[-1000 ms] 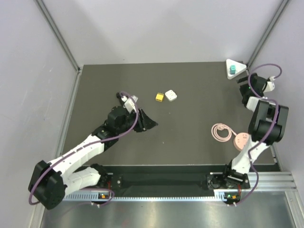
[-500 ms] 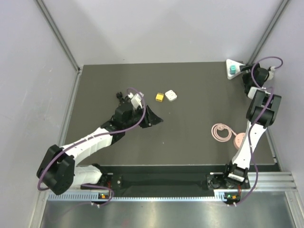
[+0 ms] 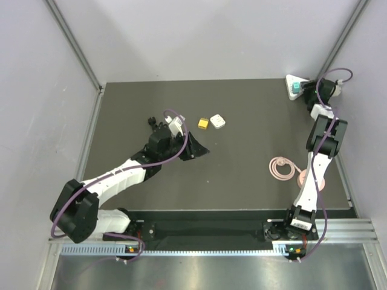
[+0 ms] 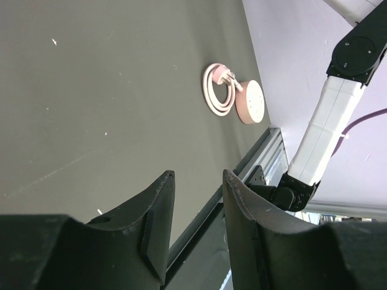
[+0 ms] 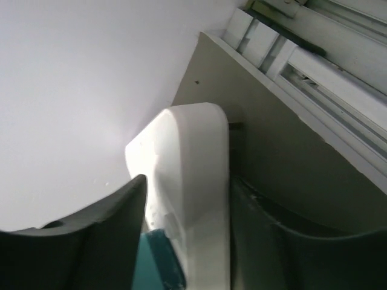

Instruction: Pull the plug off the socket

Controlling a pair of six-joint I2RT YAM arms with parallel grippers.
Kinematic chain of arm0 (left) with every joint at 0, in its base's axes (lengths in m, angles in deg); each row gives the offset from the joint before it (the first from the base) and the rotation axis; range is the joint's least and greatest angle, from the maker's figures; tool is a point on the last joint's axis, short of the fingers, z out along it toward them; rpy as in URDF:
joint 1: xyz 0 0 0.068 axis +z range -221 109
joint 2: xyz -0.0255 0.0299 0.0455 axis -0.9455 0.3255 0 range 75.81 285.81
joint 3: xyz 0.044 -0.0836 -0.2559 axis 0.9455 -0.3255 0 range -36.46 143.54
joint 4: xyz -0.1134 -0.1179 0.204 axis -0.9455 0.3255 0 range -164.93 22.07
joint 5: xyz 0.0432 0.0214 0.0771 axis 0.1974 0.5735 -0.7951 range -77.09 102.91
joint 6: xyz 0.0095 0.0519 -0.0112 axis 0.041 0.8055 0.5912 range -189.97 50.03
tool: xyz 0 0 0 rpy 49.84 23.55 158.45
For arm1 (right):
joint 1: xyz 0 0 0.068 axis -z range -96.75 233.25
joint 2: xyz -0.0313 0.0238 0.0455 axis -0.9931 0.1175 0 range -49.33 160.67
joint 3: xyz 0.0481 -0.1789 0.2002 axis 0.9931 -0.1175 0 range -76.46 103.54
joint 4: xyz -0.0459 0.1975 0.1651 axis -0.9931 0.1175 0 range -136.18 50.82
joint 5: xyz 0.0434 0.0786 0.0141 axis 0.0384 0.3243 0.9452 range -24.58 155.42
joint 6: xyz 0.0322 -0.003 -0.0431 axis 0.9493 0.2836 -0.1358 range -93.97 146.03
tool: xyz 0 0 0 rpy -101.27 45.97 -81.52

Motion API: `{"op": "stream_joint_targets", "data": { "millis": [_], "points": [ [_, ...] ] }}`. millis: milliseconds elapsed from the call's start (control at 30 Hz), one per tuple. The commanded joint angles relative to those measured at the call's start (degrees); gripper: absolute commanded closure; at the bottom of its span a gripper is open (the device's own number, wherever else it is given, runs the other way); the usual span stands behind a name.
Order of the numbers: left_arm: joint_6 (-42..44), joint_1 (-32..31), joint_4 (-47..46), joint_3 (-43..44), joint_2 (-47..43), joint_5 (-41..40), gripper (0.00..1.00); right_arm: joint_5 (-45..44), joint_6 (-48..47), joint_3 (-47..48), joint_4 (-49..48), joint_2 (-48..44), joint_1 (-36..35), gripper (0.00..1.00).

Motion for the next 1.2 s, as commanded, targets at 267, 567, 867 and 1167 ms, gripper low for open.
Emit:
{"op": "stream_joint_targets", "data": {
  "millis": [267,567,867,1167],
  "points": [
    [-0.7,-0.9,0.5,2.7,-1.4,-1.1,0.58,1.0,0.1,2.1,0.8,2.5,-0.3,0.91],
    [-1.0,-3.4,5.8,4.1,1.3,-5.5,0.59,4.5,-2.5,-20.1,-11.8,-11.1,-1.4,1.0],
    [-2.9,-8.1,15.6,21.1,14.8,-15.1,0.59,7.4,-2.2,-55.3,-29.0,-28.9,-3.0,1.0],
    [0.7,-13.1,18.2,50.2,39.8,-16.4,0.57,10.9,-3.6,-79.9,-38.1,-45.1,-4.3,1.0]
  ]
}}
